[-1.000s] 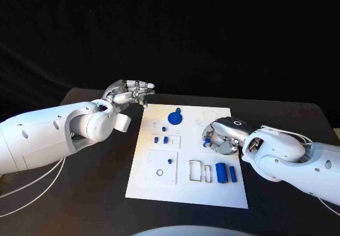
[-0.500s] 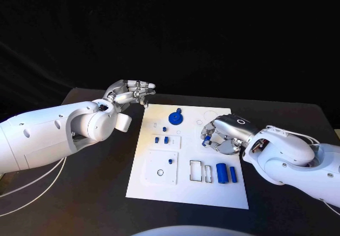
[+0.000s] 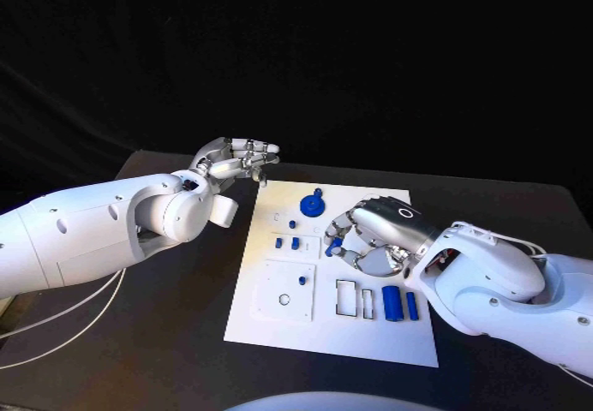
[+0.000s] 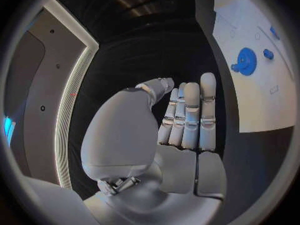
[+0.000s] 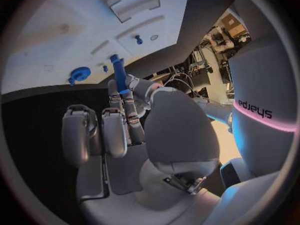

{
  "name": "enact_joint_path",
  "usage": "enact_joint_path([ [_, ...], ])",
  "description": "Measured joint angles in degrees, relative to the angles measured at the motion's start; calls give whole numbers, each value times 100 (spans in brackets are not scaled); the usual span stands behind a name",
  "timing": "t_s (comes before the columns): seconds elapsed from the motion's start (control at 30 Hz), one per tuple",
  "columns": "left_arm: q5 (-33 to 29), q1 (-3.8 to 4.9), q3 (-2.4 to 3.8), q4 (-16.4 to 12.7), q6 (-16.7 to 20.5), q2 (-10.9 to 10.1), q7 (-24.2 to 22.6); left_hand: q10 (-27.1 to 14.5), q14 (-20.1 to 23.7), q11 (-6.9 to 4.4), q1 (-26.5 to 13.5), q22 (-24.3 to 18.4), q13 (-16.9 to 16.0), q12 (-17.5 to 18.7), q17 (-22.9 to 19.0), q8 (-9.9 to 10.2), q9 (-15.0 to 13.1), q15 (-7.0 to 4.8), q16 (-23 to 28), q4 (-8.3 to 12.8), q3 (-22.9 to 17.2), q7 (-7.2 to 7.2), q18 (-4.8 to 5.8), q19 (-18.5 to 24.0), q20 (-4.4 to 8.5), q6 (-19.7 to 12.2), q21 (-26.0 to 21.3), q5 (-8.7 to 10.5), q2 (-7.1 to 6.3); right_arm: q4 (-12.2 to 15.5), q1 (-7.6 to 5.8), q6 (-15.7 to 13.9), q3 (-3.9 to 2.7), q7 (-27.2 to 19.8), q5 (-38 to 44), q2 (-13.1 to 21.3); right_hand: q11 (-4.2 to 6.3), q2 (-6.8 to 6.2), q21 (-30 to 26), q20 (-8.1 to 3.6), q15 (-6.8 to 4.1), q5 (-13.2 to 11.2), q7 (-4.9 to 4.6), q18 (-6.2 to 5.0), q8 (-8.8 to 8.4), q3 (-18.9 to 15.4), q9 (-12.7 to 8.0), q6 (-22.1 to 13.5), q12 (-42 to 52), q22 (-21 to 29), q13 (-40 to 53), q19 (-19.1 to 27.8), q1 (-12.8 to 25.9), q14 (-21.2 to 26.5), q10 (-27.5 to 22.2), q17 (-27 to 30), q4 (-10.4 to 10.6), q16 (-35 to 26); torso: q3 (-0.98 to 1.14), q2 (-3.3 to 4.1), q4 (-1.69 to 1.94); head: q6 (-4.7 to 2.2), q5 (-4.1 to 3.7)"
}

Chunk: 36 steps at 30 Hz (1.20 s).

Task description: Assemble the parts on the task board

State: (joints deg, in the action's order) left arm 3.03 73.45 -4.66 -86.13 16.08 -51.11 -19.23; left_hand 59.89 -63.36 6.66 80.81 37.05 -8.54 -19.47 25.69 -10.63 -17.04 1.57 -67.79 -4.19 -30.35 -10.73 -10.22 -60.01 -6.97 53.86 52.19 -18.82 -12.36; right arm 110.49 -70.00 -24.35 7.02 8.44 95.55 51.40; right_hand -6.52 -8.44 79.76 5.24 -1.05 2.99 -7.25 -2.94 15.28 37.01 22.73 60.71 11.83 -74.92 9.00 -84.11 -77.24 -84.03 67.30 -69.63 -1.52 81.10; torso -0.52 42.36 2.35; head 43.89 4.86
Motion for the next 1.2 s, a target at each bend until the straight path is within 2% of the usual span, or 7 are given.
enact_joint_path([
  [0.1, -1, -1, -1, 1, -2, 10, 0, 0, 0, 0, 0, 0, 0, 0, 0, 0, 0, 0, 0, 0, 0, -20, 0, 0, 0, -20, 0, 0, 0, 6, 74, -30, 7, -19, -22, -158, 0, 6, 0, 0, 0, -1, 0, 0, 0, 0, 0, 0, -1, 0, 0, 0, -6, 0, 0, 0, 0, 0, -4, 1, 0, 18, 44],
  [0.3, -3, -1, -1, 8, -5, 35, 0, 0, 0, 0, 0, 0, 1, 0, 0, 0, 0, 0, 0, 0, 0, -20, 0, 0, 0, -20, 0, 0, 0, -83, 305, -77, 45, -94, -53, -560, -1, -3, 0, 0, 0, 33, 0, -1, 0, 1, 0, 0, -23, 1, 2, 0, -15, 0, 1, 18, -1, 0, -7, 10, 10, 52, 123],
  [0.67, -9, 0, 0, 3, -8, 81, 0, 0, 0, 0, 0, 1, 1, 0, 1, 0, 4, 0, 0, 0, 0, -20, 0, 0, 1, -20, 0, 0, 0, -526, 669, -116, 114, -206, -39, -1045, -5, -17, 0, -21, 1, 59, 0, -1, -1, 1, 5, 0, -55, 1, 40, 22, -30, 0, 5, 18, -1, 0, -2, 15, 7, 122, 260],
  [0.93, -11, 0, 0, 3, -13, 98, 0, 0, 0, 0, 0, -4, 2, 0, 1, 0, 4, 0, 0, 0, 0, -20, 0, 1, 1, -20, 0, 0, 0, -751, 829, -104, 139, -249, -14, -1265, -6, -17, -24, -21, 1, 63, 0, -3, -1, 1, 4, -1, -31, 2, 47, 22, -30, 0, 5, 24, -1, 0, 4, 15, 4, 153, 307],
  [1.2, -13, 0, 0, 4, -19, 110, 0, 0, 0, 0, 0, -4, 2, 0, 1, 0, 4, 0, 0, 0, 0, -20, 0, 1, 1, -20, 0, 0, 0, -935, 931, -55, 161, -253, 64, -1418, -10, -17, -24, -21, 1, 63, 0, -4, -1, 1, 3, -1, -31, 2, 73, 22, -30, 0, 10, 34, -1, 0, 4, 15, 4, 176, 342],
])
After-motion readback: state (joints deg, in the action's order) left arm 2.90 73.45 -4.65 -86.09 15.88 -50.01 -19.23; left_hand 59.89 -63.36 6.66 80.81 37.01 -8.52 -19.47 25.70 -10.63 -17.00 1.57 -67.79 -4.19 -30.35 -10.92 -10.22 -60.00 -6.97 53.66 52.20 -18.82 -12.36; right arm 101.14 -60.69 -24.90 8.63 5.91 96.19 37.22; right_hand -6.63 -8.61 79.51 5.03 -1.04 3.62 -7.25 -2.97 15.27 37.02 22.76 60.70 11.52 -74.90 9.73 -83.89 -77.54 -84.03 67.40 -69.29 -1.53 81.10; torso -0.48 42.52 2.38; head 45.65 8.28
